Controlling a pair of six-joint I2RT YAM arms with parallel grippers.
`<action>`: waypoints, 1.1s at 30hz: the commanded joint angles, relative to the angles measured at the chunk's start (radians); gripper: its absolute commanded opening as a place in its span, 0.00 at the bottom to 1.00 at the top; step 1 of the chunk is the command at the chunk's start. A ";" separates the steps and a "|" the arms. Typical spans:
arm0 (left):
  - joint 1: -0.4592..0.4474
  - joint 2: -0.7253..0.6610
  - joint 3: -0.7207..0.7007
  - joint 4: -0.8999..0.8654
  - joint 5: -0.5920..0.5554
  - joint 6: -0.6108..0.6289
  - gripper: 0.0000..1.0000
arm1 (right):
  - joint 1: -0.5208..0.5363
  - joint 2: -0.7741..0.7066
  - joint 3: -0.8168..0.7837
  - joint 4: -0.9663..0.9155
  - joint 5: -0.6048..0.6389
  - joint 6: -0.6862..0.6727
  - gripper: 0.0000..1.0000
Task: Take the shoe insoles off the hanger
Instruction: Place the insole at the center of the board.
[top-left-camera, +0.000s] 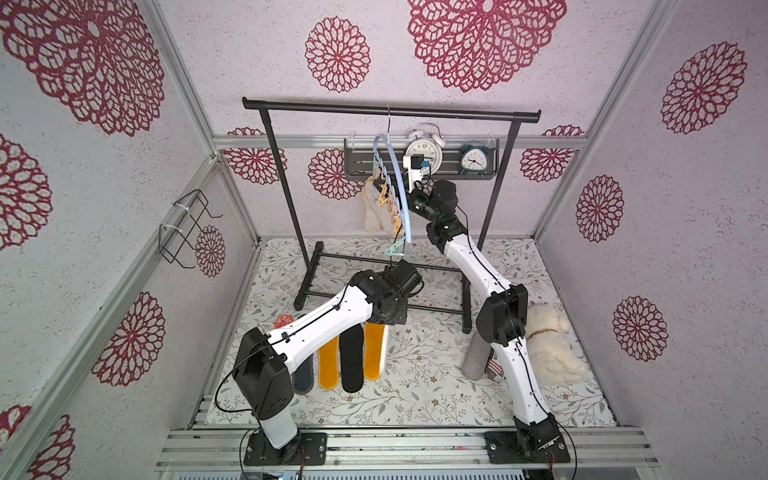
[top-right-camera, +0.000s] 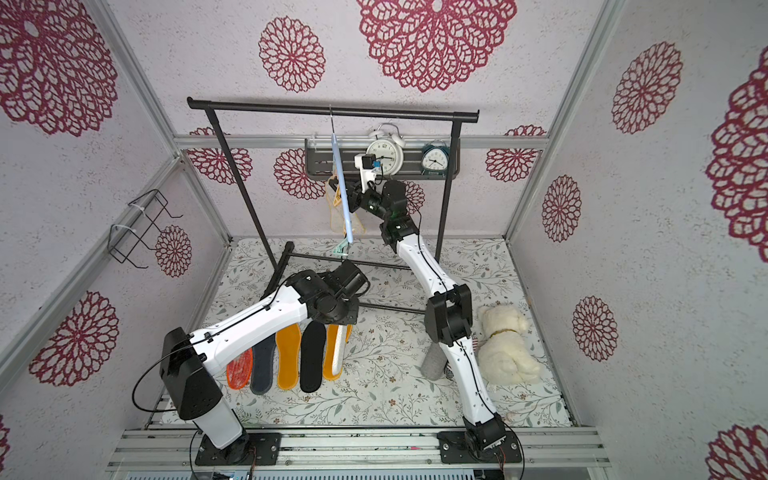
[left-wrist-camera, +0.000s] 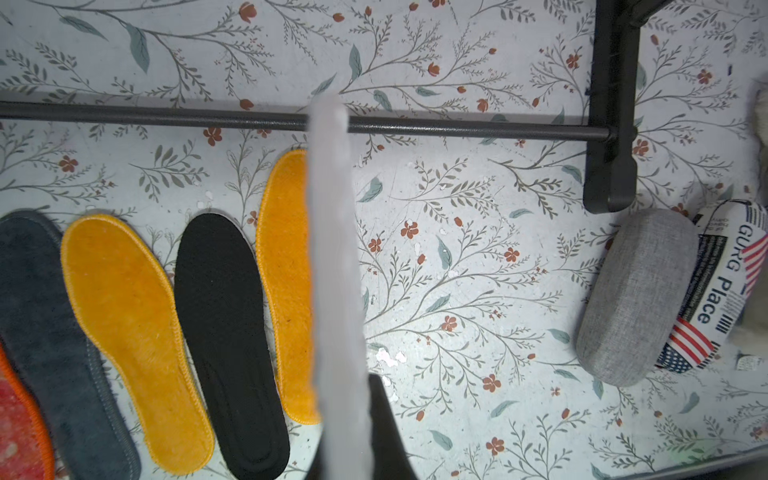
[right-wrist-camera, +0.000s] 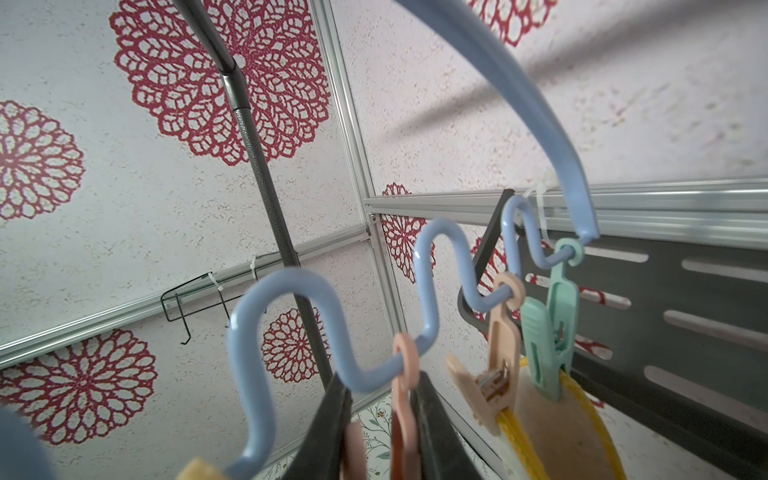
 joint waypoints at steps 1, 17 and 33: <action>0.006 -0.018 0.002 0.029 0.021 0.048 0.02 | -0.006 0.011 0.016 -0.038 -0.018 -0.010 0.14; 0.082 -0.191 -0.256 0.245 0.114 -0.051 0.01 | -0.009 0.018 0.016 -0.029 -0.014 -0.013 0.14; 0.089 -0.143 -0.413 0.404 0.245 -0.115 0.01 | -0.016 0.022 0.015 -0.026 -0.019 -0.009 0.14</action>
